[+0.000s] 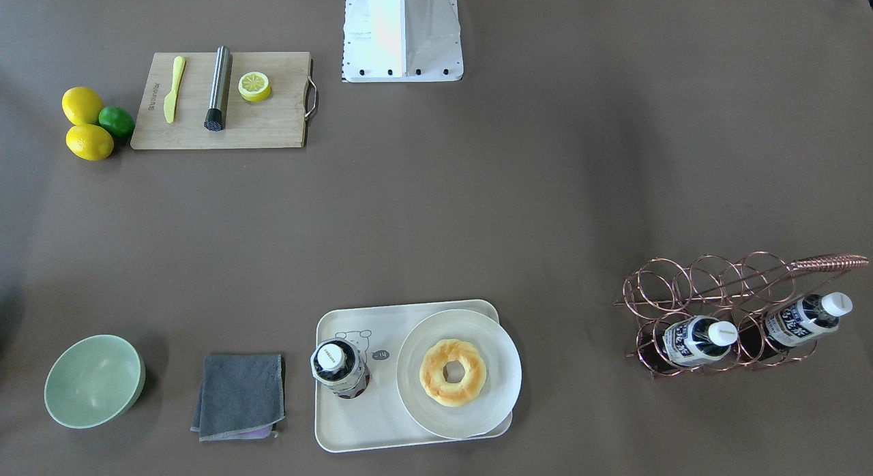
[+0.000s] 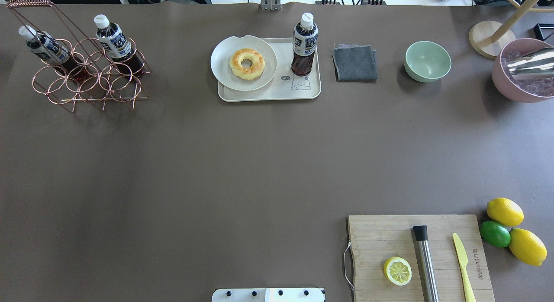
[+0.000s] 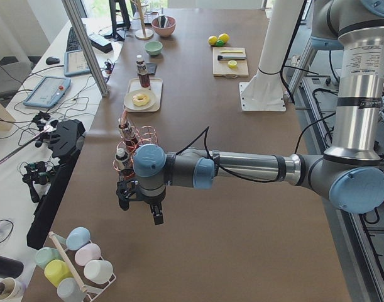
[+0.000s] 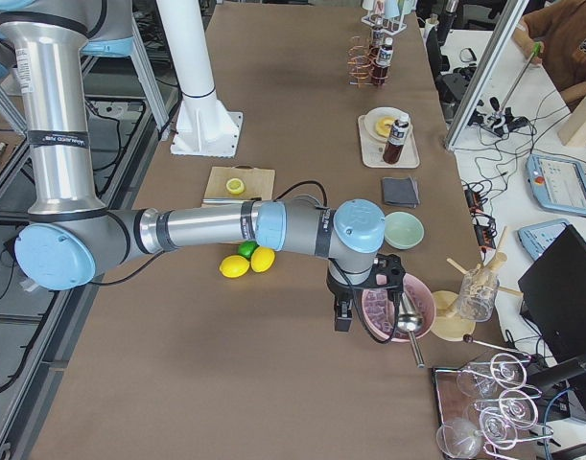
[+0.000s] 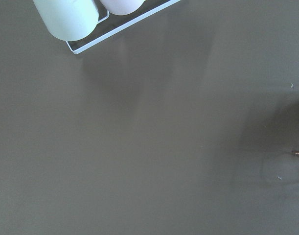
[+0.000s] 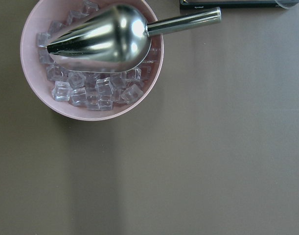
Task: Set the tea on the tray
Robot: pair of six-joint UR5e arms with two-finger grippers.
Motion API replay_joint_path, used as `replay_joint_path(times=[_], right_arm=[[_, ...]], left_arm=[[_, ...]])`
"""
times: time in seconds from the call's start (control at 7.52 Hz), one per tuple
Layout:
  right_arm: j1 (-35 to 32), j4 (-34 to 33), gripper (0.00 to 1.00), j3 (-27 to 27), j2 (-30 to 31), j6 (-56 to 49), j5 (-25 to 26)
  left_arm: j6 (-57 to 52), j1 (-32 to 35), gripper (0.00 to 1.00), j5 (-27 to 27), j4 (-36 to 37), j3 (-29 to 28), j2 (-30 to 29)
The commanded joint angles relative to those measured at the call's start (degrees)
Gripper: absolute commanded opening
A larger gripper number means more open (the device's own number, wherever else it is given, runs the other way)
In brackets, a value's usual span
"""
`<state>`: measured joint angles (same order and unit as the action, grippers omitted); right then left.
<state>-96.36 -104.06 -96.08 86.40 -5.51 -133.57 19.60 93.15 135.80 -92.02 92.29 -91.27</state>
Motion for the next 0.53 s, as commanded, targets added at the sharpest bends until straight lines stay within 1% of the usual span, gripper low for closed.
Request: replay_joint_path(times=[0.0, 0.4], right_arm=[[0.21, -0.01, 1.0, -0.24, 0.0, 0.24, -0.03], [0.21, -0.01, 1.0, -0.16, 0.0, 0.24, -0.47]], left_arm=[[0.0, 0.1, 0.98, -0.18, 0.0, -0.09, -0.04], [0.0, 0.1, 0.98, -0.18, 0.0, -0.01, -0.04]])
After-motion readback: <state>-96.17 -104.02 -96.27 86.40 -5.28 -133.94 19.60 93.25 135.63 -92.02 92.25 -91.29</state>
